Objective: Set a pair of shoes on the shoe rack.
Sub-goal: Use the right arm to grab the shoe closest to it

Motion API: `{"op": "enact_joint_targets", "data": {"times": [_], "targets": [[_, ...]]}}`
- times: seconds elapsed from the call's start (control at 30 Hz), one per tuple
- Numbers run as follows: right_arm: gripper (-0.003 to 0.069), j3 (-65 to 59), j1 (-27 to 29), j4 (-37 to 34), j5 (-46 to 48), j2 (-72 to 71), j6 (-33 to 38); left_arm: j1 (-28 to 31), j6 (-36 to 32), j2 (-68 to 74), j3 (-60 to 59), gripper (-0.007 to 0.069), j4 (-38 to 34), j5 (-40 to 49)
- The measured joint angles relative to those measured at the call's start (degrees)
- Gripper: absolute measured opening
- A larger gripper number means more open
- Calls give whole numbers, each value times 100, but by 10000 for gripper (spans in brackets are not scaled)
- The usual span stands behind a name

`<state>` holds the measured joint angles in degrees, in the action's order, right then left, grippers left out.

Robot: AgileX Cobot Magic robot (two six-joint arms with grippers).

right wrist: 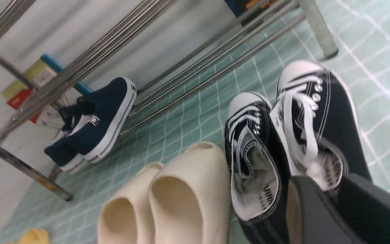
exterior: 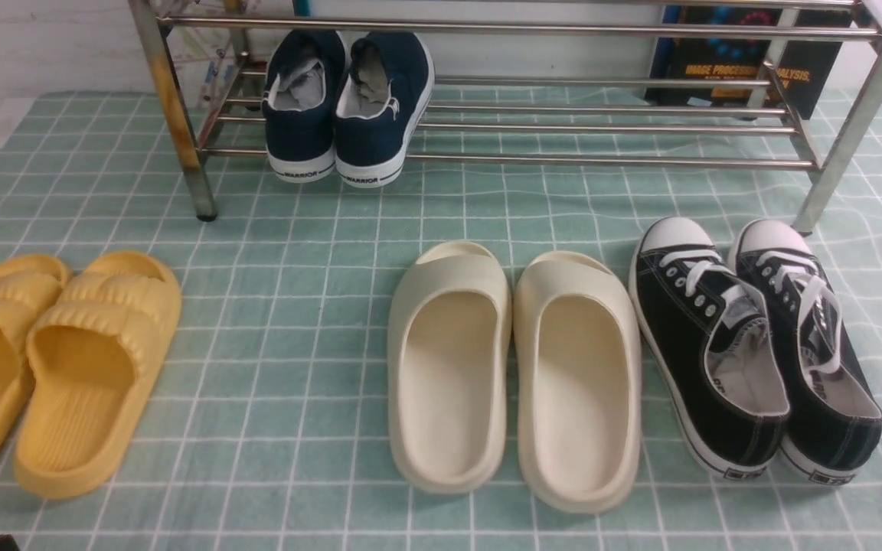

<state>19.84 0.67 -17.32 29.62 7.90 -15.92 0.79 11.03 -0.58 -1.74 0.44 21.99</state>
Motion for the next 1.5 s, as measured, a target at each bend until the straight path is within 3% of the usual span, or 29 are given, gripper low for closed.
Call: {"op": "enact_joint_targets", "data": {"times": [0.1, 0.3, 0.47, 0.53, 0.63, 0.7, 0.77, 0.83, 0.87, 0.93, 0.97, 1.0, 1.03, 1.13, 1.27, 1.37, 1.5], "targets": [[8, 1263, 0, 530, 1035, 1041, 798, 0, 0, 0, 0, 21, 0, 0], [-5, 2982, -277, 998, 2614, 2928, 1795, 0, 0, 0, 0, 25, 0, 0], [-5, 3727, -1220, 1129, 3248, 4144, 1907, 0, 0, 0, 0, 29, 0, 0], [4, 4124, -1895, 1334, 3596, 4925, 1920, 0, 0, 0, 0, 33, 0, 0], [24, 4395, -2249, 1510, 3697, 5516, 1920, 0, 0, 0, 0, 36, 0, 0], [68, 4630, -2535, 1622, 3704, 6062, 1891, 0, 0, 0, 0, 38, 0, 0], [184, 4866, -2707, 1637, 3578, 6768, 1713, 0, 0, 0, 0, 40, 0, 0], [225, 4903, -2728, 1637, 3527, 6957, 1675, 0, 0, 0, 0, 39, 0, 0], [321, 4933, -2733, 1637, 3415, 7360, 1592, 0, 0, 0, 0, 41, 0, 0], [382, 4940, -2733, 1637, 3357, 7618, 1526, 0, 0, 0, 0, 43, 0, 0], [452, 4942, -2733, 1637, 3298, 7944, 1479, 0, 0, 0, 0, 46, 0, 0], [461, 4947, -2733, 1637, 3291, 8023, 1478, 0, 0, 0, 0, 46, 0, 0], [519, 4947, -2742, 1637, 3215, 8310, 1470, 0, 0, 0, 0, 48, 0, 0], [563, 4947, -2742, 1643, 3031, 8700, 1444, 0, 0, 0, 0, 50, 0, 0], [561, 4953, -2742, 1643, 2779, 9050, 1385, 0, 0, 0, 0, 54, 0, 0], [486, 4957, -2742, 1643, 2658, 9281, 1364, 0, 0, 0, 0, 57, 0, 0], [321, 4957, -2742, 1671, 2655, 9390, 1358, 0, 0, 0, 0, 60, 0, 0]]}}
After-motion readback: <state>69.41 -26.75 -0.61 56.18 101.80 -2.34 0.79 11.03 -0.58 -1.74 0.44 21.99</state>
